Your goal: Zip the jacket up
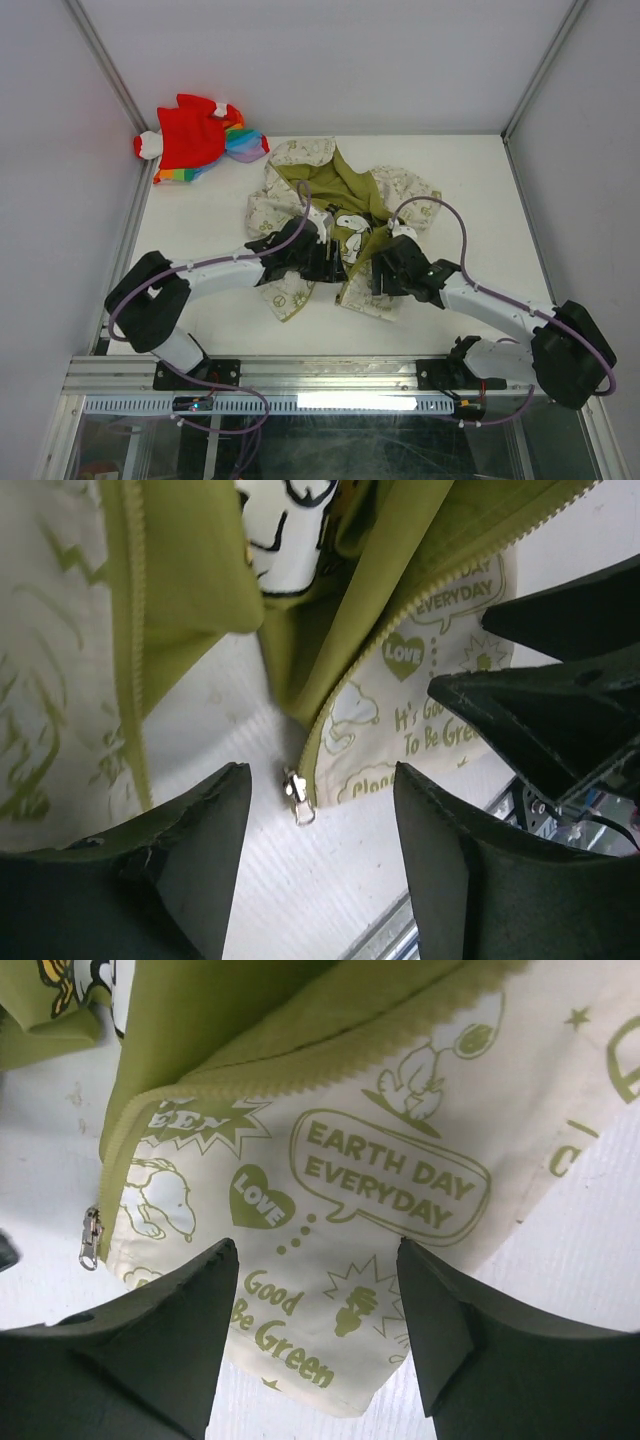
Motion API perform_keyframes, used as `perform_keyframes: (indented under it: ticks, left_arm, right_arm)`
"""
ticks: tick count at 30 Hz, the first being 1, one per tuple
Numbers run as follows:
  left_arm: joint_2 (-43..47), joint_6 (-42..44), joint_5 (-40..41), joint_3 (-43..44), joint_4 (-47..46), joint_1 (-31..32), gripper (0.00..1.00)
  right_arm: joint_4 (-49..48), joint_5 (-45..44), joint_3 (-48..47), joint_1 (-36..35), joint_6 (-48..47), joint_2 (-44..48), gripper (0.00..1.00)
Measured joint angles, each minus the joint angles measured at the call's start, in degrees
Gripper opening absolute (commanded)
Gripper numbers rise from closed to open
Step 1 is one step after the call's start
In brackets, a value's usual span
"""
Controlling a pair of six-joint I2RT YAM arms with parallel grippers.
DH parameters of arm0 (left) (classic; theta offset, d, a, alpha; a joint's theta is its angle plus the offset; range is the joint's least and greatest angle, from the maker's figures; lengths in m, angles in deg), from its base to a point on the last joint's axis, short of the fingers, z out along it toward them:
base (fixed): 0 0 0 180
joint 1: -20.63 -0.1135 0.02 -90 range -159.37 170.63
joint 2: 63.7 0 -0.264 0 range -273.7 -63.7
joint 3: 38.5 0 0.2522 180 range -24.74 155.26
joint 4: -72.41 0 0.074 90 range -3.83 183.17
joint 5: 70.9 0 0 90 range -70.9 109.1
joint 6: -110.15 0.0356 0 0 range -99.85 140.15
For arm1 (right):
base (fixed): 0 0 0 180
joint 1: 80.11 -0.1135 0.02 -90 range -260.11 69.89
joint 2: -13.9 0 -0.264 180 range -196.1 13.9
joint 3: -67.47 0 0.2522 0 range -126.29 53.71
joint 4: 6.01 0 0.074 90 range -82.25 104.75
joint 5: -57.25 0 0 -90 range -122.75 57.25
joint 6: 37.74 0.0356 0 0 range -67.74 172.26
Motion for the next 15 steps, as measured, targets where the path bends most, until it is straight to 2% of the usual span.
perform_keyframes:
  ticks: [6, 11, 15]
  left_arm:
    - [-9.7, 4.55, -3.65, 7.58, -0.63, 0.0, 0.5]
    - [-15.78, 6.64, -6.78, 10.86, -0.55, 0.02, 0.36]
    - [-16.96, 7.15, -8.41, 11.02, -0.31, 0.28, 0.39]
  right_arm:
    - [-2.51, -0.09, 2.47, 1.01, 0.85, 4.44, 0.67]
    - [-4.61, -0.66, 3.58, 1.01, 1.07, 5.88, 0.68]
    - [-5.05, -0.96, 4.7, 1.11, 1.09, 6.64, 0.68]
